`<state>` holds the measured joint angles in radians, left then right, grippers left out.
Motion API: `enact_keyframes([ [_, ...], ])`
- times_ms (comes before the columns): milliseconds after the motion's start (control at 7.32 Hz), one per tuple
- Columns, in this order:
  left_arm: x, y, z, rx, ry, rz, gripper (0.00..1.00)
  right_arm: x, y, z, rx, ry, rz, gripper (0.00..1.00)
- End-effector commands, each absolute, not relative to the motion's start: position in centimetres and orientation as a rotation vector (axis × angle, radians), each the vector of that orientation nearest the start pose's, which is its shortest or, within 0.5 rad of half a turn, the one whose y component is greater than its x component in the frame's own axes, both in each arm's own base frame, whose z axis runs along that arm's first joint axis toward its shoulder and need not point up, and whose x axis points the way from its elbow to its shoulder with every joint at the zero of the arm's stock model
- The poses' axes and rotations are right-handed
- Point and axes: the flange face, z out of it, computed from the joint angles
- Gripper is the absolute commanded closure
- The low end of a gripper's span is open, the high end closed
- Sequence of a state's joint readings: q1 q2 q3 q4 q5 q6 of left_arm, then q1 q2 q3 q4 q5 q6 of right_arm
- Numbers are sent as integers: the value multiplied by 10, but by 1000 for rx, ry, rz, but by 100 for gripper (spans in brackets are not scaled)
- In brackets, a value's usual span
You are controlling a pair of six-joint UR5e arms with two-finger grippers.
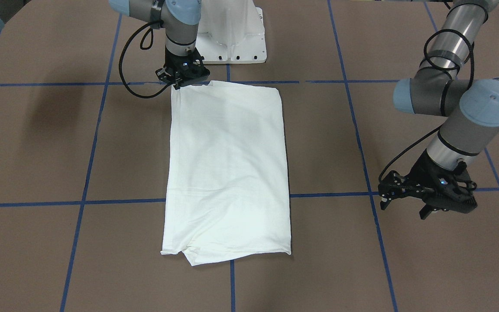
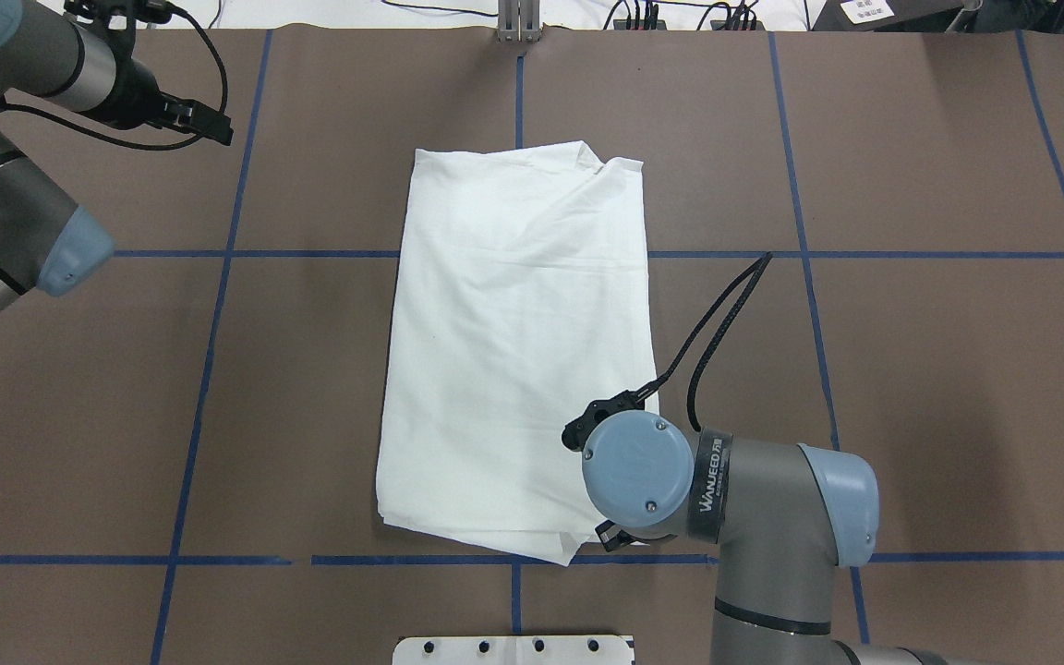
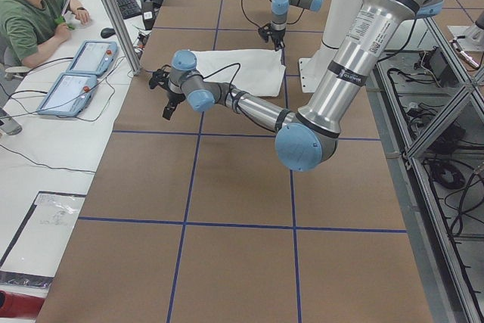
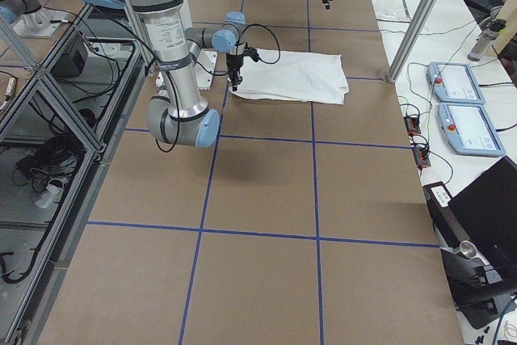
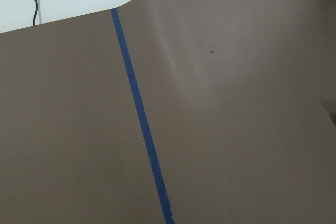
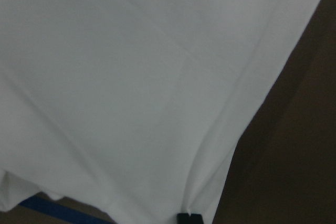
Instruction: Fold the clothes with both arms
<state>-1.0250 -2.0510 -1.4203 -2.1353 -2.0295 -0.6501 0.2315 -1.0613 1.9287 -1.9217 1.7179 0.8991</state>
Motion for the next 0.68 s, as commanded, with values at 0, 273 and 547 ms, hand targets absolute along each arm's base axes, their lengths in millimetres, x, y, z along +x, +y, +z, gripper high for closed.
enact_keyframes([
  [0,286,-644,391,485,846,109,0,-550,-261,266,124,-533,-428,0],
  [273,281,-625,385,471,896,131,0,-523,-312,242,161,-645,-346,0],
  [547,270,-586,366,431,985,60,0,-480,-326,218,138,-753,-195,0],
])
